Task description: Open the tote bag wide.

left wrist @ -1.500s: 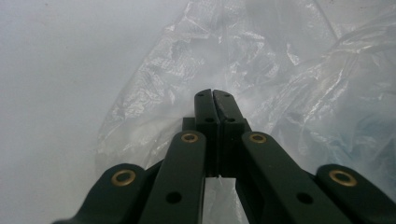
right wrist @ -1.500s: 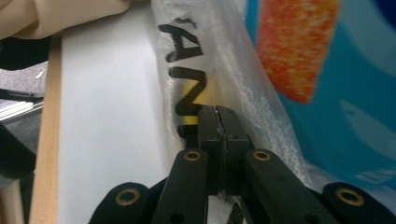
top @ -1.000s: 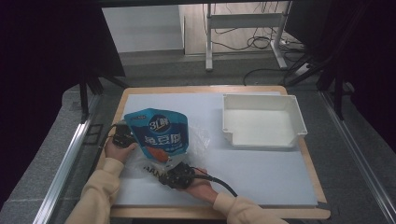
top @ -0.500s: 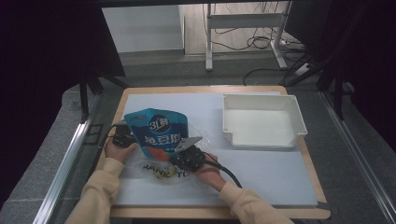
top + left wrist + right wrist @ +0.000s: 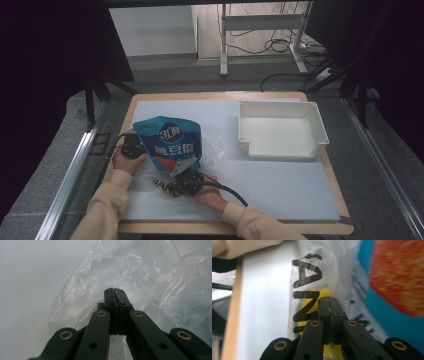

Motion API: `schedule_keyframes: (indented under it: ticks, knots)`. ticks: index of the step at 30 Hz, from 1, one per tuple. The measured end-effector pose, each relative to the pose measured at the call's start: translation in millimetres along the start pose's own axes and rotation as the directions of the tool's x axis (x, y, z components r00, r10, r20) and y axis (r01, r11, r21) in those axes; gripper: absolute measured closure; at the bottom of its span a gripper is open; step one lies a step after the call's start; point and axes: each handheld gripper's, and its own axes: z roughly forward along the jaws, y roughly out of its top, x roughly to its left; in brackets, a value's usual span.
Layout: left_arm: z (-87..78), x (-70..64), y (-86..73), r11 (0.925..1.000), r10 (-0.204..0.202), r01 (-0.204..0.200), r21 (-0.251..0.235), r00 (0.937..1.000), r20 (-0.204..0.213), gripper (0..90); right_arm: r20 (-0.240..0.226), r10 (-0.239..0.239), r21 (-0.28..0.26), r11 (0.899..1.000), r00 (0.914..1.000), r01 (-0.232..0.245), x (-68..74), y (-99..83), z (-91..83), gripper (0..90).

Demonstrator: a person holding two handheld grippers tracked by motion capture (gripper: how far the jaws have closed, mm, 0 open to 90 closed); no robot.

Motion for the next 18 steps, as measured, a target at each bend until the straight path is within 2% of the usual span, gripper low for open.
schedule_keyframes:
  ticks: [7,15,18]
  knots:
    - [0.5,0.1,0.1,1.0000,-0.006,0.006,-0.002,1.0000,-0.001,90.0,-0.043,-0.029,-0.001,1.000,0.9987,0.029,8.9,-2.2,0.4,89.2]
    - [0.7,0.5,0.2,0.9999,-0.015,0.015,-0.004,0.9999,0.001,89.9,-0.048,-0.037,-0.001,0.999,0.9982,0.037,8.6,-3.1,-0.9,89.2]
    - [-0.5,0.4,0.4,0.9999,-0.011,0.011,-0.012,0.9999,0.005,89.9,-0.040,-0.028,-0.025,0.999,0.9988,0.027,4.3,-2.2,-8.4,89.2]
